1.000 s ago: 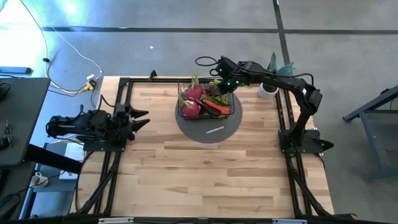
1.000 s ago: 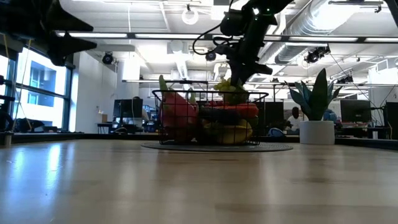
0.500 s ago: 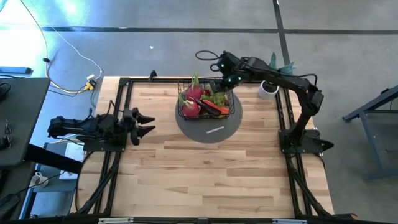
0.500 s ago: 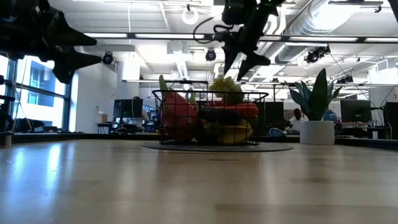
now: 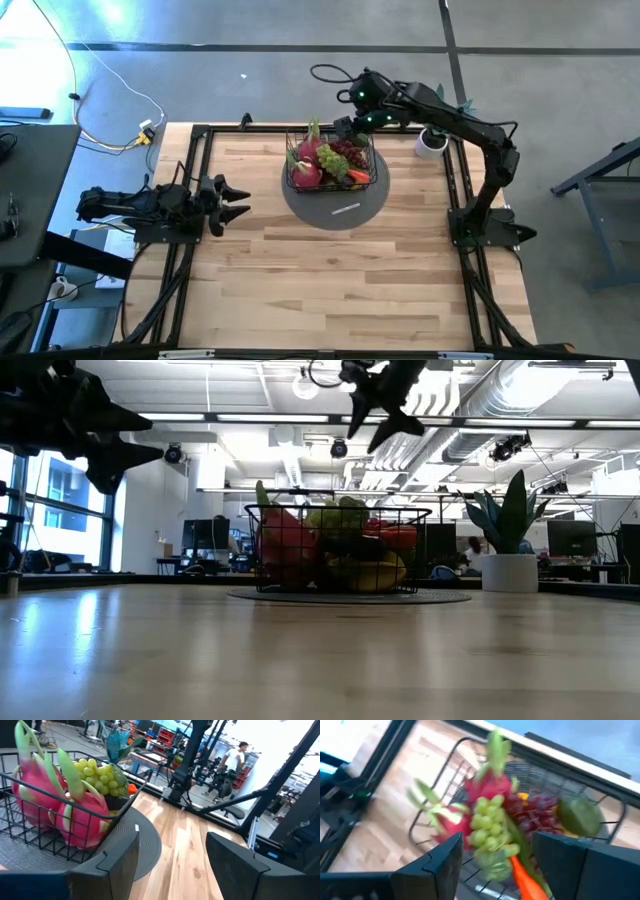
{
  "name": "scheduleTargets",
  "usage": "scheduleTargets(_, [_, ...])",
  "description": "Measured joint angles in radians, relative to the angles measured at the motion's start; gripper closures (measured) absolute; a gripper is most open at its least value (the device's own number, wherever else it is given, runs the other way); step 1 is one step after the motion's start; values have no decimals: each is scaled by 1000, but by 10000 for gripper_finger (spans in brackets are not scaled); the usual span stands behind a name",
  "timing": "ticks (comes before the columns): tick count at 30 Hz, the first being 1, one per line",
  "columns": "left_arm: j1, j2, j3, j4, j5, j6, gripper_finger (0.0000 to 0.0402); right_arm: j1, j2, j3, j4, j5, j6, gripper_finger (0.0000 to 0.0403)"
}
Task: Build produce basket
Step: Return to Home Position
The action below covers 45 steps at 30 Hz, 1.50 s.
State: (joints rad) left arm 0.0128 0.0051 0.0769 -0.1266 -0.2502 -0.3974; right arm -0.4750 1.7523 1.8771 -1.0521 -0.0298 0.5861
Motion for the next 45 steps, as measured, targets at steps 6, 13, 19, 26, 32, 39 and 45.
scheduleTargets(6, [0, 0, 0, 2, 6, 8, 184, 75, 0, 54, -6, -1, 20, 186])
scheduleTargets(13, [0, 0, 0, 25, 27, 29, 187, 181, 0, 88, -6, -1, 21, 186])
scheduleTargets(19, [0, 0, 0, 21, 27, 71, 194, 279, -4, 94, 10, 45, -9, 186])
scheduleTargets(26, [0, 0, 0, 21, 40, 94, 195, 367, -18, 92, -12, 133, -37, 186])
scheduleTargets(32, [0, 0, 0, 18, 37, 94, 195, 401, -42, 91, -73, 226, -78, 186])
scheduleTargets(39, [0, 0, 0, 18, 33, 94, 195, 403, -118, 90, -205, 285, -152, 186])
scheduleTargets(45, [0, 0, 0, 18, 32, 94, 195, 389, -276, -49, -196, 309, -205, 186])
